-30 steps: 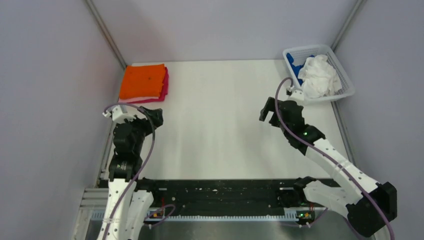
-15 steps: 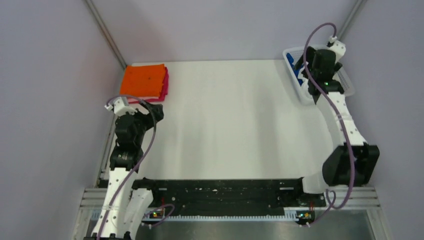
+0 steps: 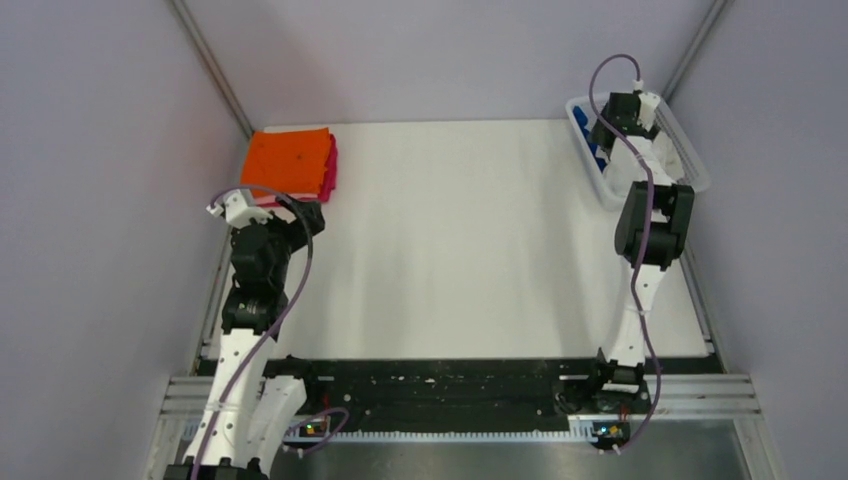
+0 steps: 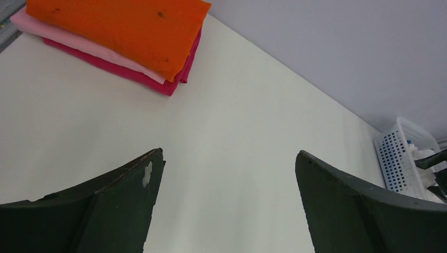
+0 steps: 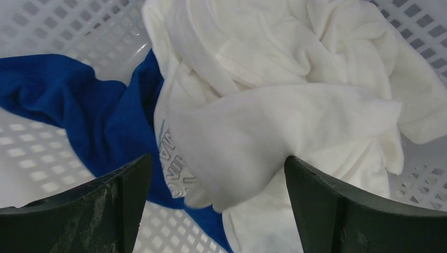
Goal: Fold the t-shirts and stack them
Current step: Grab crumpled tshirt from bin with the right arm, then move the tshirt to the center of the board
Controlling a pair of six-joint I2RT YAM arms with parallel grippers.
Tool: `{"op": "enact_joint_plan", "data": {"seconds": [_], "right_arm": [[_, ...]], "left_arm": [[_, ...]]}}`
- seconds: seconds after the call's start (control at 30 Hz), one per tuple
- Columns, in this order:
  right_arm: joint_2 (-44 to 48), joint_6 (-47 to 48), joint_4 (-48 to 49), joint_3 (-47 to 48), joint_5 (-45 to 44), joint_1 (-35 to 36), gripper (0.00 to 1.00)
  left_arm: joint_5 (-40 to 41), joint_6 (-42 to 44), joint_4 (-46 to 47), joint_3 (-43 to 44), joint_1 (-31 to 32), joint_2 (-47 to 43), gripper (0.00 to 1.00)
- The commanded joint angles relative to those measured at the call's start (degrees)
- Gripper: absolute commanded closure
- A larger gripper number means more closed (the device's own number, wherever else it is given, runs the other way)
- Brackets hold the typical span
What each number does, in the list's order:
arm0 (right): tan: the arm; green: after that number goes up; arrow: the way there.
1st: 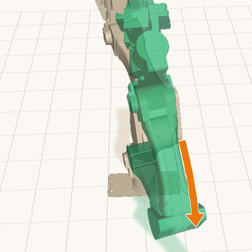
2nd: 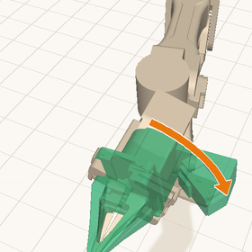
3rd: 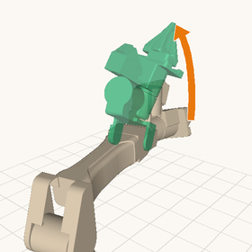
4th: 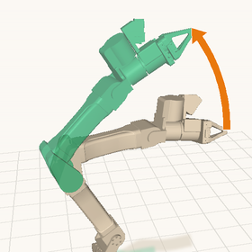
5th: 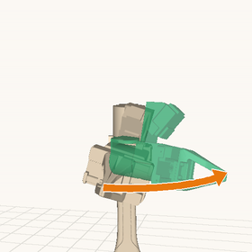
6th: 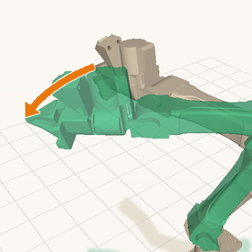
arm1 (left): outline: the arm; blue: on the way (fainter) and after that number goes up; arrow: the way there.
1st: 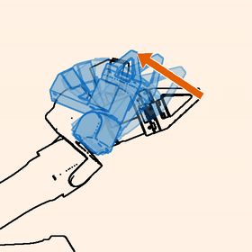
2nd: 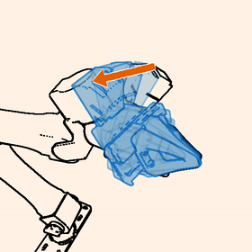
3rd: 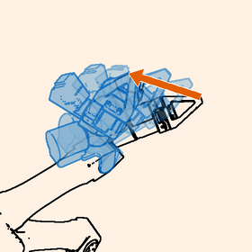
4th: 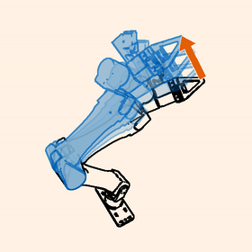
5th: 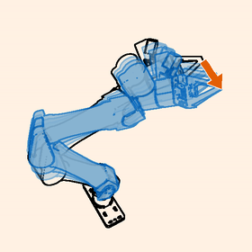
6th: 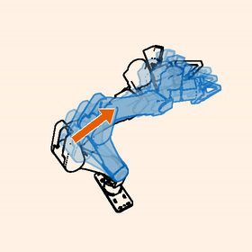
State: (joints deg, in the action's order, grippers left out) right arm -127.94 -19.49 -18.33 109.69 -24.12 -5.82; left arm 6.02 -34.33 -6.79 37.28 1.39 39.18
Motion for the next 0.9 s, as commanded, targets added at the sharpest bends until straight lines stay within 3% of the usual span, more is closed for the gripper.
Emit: {"op": "enact_joint_plan", "data": {"seconds": [0.0,0.03,0.1,0.13,0.37,0.53,0.67,0.8,0.87], "right_arm": [[-5.33,0.95,-0.49,8.53,-1.98,-1.85,0.14],[-7.00,0.78,-1.16,10.66,-1.31,-2.53,0.29],[-9.04,-0.87,-4.23,15.66,-1.06,-3.39,0.90],[-8.91,-1.67,-5.39,17.27,-1.14,-3.57,1.00],[5.62,0.54,-3.65,22.20,5.67,-3.67,1.00],[19.00,3.18,-3.17,20.91,17.11,-1.05,1.00],[27.22,5.48,-3.36,18.70,32.63,7.18,1.00],[33.14,-0.25,1.82,14.14,51.44,15.02,1.00],[34.23,-1.46,3.34,14.21,55.54,20.28,1.00]], "left_arm": [[1.25,1.10,2.67,0.15,-0.04,0.27,0.01],[1.27,1.04,2.50,0.34,-0.01,0.24,0.01],[1.06,0.93,1.94,0.44,-0.02,-0.27,0.01],[0.97,0.94,1.69,0.47,-0.07,-0.58,0.01],[1.41,-0.08,-0.15,-0.11,0.01,-4.72,0.01],[0.23,-1.14,-1.45,-0.96,-0.06,-8.06,0.01],[-1.70,-2.21,-2.97,-0.92,-0.09,-8.90,0.01],[-3.32,-3.26,-5.63,-0.16,-0.02,-8.49,0.01],[-4.37,-3.70,-6.24,0.11,-0.05,-8.24,0.01]]}}
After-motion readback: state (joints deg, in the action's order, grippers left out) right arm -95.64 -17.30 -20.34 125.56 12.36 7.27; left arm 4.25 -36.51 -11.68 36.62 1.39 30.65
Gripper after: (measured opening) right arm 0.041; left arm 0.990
